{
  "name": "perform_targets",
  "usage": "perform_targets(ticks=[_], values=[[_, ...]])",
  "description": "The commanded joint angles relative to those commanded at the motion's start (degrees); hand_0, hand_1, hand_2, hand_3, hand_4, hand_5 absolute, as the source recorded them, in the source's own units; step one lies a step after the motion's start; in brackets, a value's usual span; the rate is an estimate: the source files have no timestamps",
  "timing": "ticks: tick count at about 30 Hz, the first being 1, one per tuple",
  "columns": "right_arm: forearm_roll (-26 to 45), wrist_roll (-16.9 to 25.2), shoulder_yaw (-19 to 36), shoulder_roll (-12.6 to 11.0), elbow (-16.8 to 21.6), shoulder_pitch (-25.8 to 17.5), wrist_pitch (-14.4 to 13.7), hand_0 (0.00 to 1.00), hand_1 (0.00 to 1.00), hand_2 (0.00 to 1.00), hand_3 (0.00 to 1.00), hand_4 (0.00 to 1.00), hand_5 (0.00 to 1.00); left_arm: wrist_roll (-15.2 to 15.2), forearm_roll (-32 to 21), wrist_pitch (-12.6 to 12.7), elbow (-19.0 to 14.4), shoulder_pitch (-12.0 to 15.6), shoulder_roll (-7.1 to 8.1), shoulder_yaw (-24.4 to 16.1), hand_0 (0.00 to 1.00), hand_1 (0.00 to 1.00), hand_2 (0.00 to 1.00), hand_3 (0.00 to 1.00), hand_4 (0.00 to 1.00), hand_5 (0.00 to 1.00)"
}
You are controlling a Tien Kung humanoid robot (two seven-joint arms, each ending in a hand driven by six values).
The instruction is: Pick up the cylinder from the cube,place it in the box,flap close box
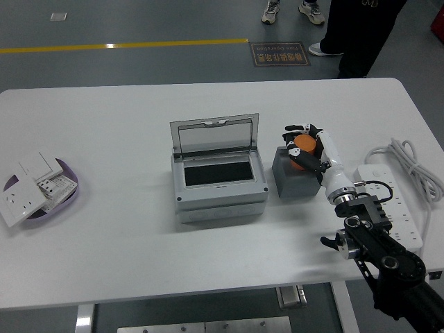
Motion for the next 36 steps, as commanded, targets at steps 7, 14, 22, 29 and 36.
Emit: perform_targets(ticks=[7, 14, 22, 29, 36], values=[[0.29, 0.0, -0.78, 0.15, -0.14, -0.15, 0.0, 0.577, 0.521, 0.483, 0.465, 0.174, 0.002, -0.08, -0.03, 0.04, 0.0, -0.11, 0.07, -0.13, 0.633, 0.658, 0.577, 0.646, 0.7, 0.304], [-0.04, -0.18, -0.6, 0.14, -0.08, -0.08, -0.51, 0.536, 0.492, 0.461, 0.437, 0.14, 0.002, -0.16, -0.07, 0.05, 0.0, -0.15, 0.07, -0.13, 0.634, 0.658, 0.578, 0.647, 0.703, 0.309], [-1.5, -0.44, 1.47, -0.72, 1.78, -0.36, -1.77, 0.524, 0.484, 0.456, 0.419, 0.132, 0.002, -0.2, -0.03, 0.06, 0.0, -0.03, 0.03, -0.21, 0.634, 0.659, 0.578, 0.648, 0.706, 0.314], [-2.94, -0.51, 2.3, -1.56, 6.34, -1.13, -3.44, 0.507, 0.478, 0.449, 0.381, 0.132, 0.002, -0.16, 0.02, 0.07, 0.0, 0.03, -0.05, -0.3, 0.634, 0.658, 0.58, 0.65, 0.707, 0.316], [-7.94, -4.3, -0.54, -2.75, 14.15, -2.07, -5.17, 0.484, 0.461, 0.441, 0.374, 0.128, 0.002, -0.11, 0.15, 0.09, 0.0, 0.08, -0.1, -0.46, 0.634, 0.658, 0.58, 0.649, 0.708, 0.319]])
